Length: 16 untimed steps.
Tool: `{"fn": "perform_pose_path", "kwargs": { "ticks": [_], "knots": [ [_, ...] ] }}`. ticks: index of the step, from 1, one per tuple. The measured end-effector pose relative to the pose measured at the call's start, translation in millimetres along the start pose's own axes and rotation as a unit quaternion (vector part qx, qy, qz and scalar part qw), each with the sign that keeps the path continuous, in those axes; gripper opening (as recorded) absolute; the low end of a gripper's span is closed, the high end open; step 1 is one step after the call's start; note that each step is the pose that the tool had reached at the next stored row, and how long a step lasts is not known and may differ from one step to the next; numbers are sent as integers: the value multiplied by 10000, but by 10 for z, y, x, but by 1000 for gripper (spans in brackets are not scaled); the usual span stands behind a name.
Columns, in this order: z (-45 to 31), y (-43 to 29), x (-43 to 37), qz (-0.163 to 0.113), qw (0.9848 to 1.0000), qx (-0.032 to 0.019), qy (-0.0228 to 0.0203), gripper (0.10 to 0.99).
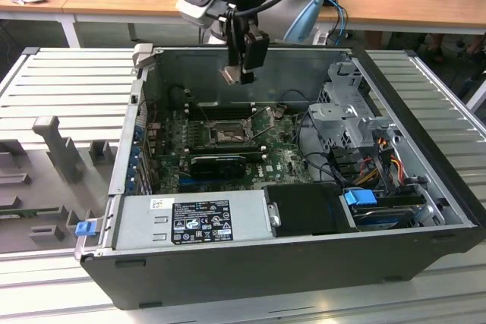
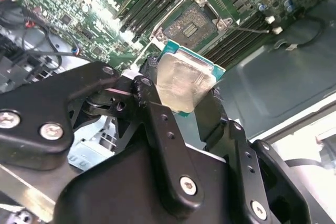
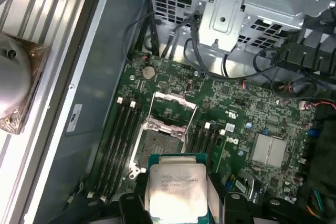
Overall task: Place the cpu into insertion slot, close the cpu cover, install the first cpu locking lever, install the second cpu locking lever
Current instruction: 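Place the cpu into insertion slot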
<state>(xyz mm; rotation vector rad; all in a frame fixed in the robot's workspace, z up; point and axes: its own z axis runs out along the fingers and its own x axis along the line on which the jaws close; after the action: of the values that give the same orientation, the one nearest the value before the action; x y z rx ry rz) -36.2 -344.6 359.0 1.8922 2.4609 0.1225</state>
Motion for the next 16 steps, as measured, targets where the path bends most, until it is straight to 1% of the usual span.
{"fn": "perform_pose_path", "kwargs": {
  "ticks": [2, 5, 7, 9, 10, 11, 12, 14, 15, 16],
  "knots": [
    [4, 0, 0, 199, 9998, -4, -18, 529],
    [10, -1, 0, 437, 9990, -8, -40, 529],
    [13, -1, 0, 583, 9983, -11, -53, 529],
    [17, -1, 0, 761, 9971, -14, -69, 529],
    [19, -1, 0, 880, 9961, -16, -79, 529],
    [23, -2, 0, 1031, 9946, -20, -92, 529],
    [28, -2, -1, 1193, 9928, -23, -106, 529],
    [49, -4, -1, 1554, 9878, -28, -137, 529],
    [69, -18, 2, 1574, 9874, -26, -138, 529],
    [115, -26, 2, 1573, 9875, -22, -137, 529]
  ]
}}
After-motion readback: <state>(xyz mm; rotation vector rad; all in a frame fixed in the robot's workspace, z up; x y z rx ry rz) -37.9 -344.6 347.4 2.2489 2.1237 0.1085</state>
